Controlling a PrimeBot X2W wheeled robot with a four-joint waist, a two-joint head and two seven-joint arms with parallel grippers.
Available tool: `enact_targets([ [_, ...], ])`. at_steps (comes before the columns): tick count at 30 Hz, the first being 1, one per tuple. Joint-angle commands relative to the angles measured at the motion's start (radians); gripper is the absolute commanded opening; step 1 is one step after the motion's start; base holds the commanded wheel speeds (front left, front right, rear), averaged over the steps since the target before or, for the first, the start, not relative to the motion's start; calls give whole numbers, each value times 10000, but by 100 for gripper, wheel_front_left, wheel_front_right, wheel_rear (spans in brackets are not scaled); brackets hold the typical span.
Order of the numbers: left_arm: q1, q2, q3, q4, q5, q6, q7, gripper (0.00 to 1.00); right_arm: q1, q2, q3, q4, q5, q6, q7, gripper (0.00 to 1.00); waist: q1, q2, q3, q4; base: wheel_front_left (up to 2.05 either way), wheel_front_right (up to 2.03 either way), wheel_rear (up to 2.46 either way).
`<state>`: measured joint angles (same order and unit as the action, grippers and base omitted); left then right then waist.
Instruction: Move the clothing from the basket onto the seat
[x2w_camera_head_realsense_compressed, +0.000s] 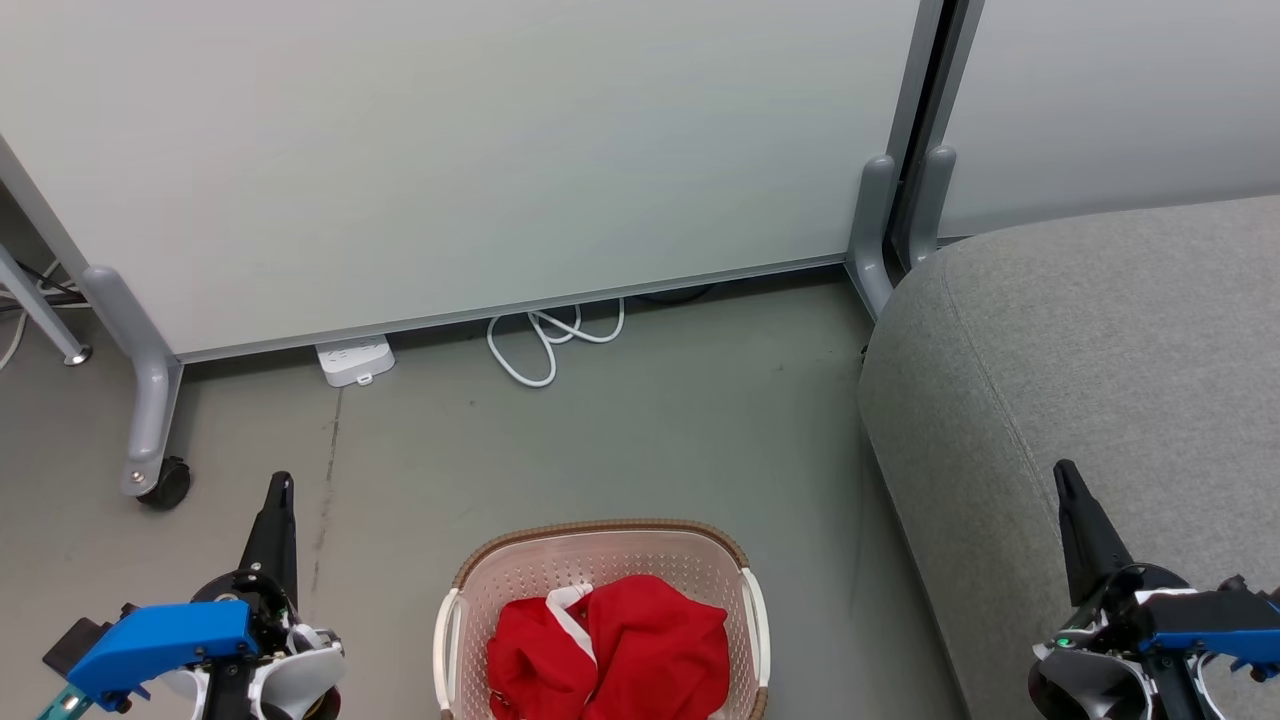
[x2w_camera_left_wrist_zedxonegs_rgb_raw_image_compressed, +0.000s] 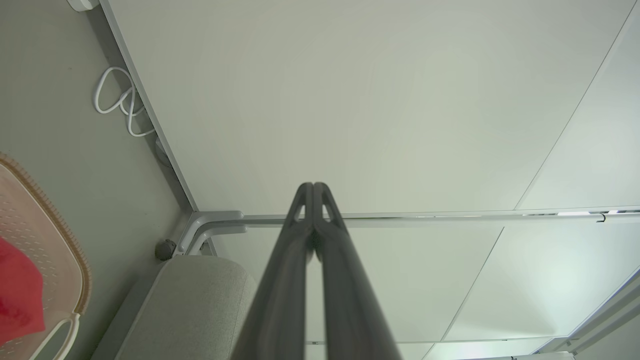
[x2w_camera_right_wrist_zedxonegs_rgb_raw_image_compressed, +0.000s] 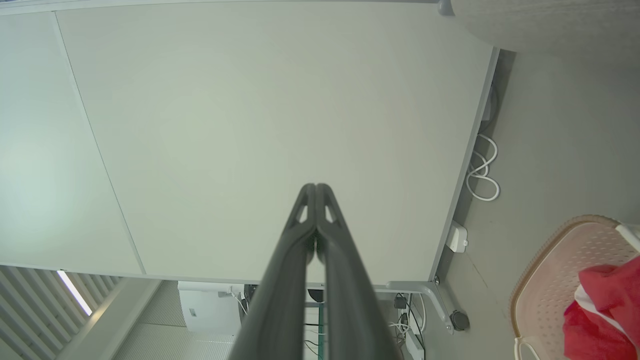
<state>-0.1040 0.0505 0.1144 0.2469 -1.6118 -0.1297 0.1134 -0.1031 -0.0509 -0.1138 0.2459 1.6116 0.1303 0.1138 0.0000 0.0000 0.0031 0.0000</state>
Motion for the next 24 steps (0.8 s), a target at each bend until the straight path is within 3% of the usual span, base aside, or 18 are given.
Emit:
enact_targets([
  [1,-96,-6,12,-41,-25,-37,39,0,-111,16,-7,-24,29,8,34,0,0,0,0,0,0,0,0],
  [24,-96,-6,11,-41,-25,-37,39,0,-111,16,-7,-24,29,8,34,0,0,0,0,0,0,0,0],
])
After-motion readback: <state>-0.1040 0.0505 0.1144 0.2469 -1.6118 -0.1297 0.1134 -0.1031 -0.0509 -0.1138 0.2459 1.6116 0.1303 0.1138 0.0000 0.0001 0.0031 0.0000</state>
